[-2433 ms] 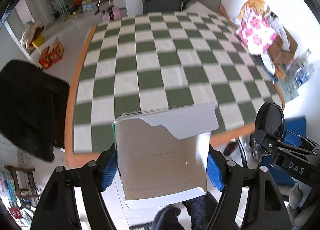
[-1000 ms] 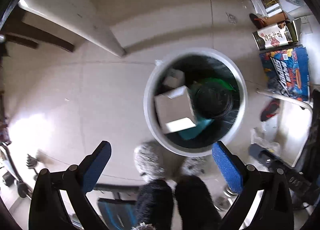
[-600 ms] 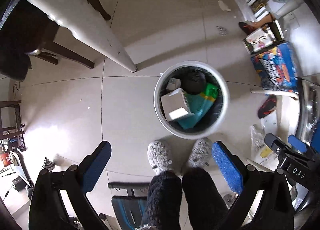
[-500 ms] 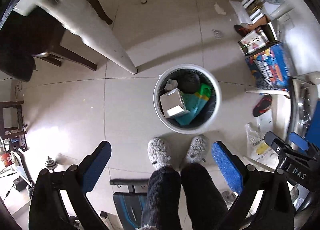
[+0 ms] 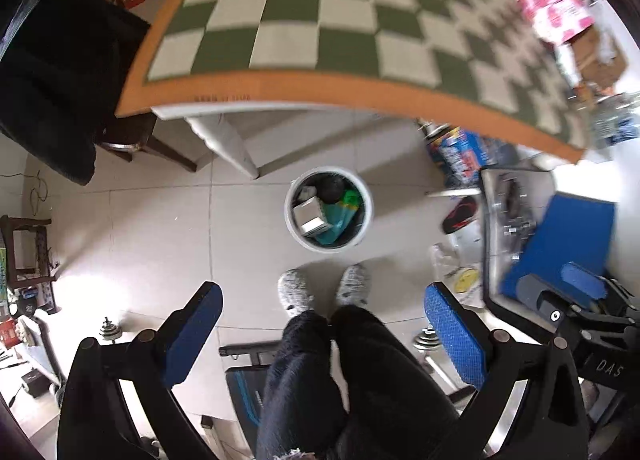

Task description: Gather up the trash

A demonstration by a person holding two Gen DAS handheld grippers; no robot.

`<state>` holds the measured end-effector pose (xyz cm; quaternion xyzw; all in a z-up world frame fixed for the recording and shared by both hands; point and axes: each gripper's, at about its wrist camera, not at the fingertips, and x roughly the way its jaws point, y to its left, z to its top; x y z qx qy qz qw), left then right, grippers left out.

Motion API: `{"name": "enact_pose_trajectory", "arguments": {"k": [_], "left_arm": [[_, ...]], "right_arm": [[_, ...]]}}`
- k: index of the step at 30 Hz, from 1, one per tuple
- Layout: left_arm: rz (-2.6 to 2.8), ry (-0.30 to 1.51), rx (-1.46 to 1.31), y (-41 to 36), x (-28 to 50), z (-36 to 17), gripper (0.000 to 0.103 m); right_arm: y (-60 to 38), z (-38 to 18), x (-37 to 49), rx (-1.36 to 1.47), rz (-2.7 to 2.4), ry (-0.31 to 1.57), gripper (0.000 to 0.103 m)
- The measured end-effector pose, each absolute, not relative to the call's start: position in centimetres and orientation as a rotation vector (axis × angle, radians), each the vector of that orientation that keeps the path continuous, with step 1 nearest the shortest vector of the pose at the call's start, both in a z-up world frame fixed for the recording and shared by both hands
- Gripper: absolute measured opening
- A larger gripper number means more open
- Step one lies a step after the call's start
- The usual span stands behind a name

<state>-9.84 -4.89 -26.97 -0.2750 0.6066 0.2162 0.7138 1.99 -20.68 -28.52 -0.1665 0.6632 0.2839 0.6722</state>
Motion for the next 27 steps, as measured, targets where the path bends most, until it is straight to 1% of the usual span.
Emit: {"name": "enact_pose_trajectory", "arguments": {"k": [6,12,18,27], "left_arm": [[0.424,1.252,-0.625,-5.6,-10.8,-20.2,0.103],[0.378,1.172,-0.665,-6.1,-12.3,-15.3,0.103],[0.348,1.106,-0.690,-6.3,-13.4,-11.7,0.103],[0.334,1.044,-0.711,-6.7,-14.4,-9.7,0.103]], "right_arm": [[-21.9,-18.7,0.5,-0.319,0.702,1.450,0.103],[-23.3,-12.6,-0.4,-0.277,0.756,1.417,0.103],[-24.2,-8.8,-0.8,-0.225,0.824,1.409,0.103],[-24.5,-6.9,-1.0,-0.213,0.896,1.413,0.103]]}}
